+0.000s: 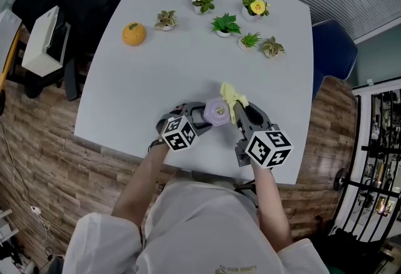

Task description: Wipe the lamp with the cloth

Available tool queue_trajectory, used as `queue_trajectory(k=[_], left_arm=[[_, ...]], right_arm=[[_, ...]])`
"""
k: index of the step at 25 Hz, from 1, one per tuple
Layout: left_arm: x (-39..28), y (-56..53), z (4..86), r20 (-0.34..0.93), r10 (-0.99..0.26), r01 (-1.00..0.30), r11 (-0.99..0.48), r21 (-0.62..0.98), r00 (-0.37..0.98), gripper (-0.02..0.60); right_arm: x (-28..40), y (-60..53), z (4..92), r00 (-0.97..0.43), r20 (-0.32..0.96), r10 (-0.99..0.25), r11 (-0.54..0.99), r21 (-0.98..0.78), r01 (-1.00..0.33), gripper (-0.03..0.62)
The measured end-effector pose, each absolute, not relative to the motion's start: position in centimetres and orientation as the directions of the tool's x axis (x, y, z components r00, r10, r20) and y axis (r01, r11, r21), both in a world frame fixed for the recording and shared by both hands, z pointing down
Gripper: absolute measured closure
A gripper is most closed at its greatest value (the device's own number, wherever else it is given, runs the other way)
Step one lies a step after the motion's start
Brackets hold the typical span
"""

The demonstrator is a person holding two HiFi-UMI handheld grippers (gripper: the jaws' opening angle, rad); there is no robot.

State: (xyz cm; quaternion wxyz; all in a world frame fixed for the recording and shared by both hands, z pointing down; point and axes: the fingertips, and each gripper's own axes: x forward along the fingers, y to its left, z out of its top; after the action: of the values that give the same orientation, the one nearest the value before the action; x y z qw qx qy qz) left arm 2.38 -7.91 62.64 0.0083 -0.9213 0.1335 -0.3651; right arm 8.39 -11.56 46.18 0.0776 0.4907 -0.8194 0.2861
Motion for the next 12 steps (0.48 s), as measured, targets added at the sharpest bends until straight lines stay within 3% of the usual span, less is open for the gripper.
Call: queue_trajectory(k=[12], left_arm=[[2.4,-8.0,62.7,0.671,-0.252,-0.241,-0.964,-0.111,0.697,0.285]], right_arm=[[8.5,-11.2,47.3,-0.522,0.416,-0.745,0.330,-0.450,-0.830,0.545]])
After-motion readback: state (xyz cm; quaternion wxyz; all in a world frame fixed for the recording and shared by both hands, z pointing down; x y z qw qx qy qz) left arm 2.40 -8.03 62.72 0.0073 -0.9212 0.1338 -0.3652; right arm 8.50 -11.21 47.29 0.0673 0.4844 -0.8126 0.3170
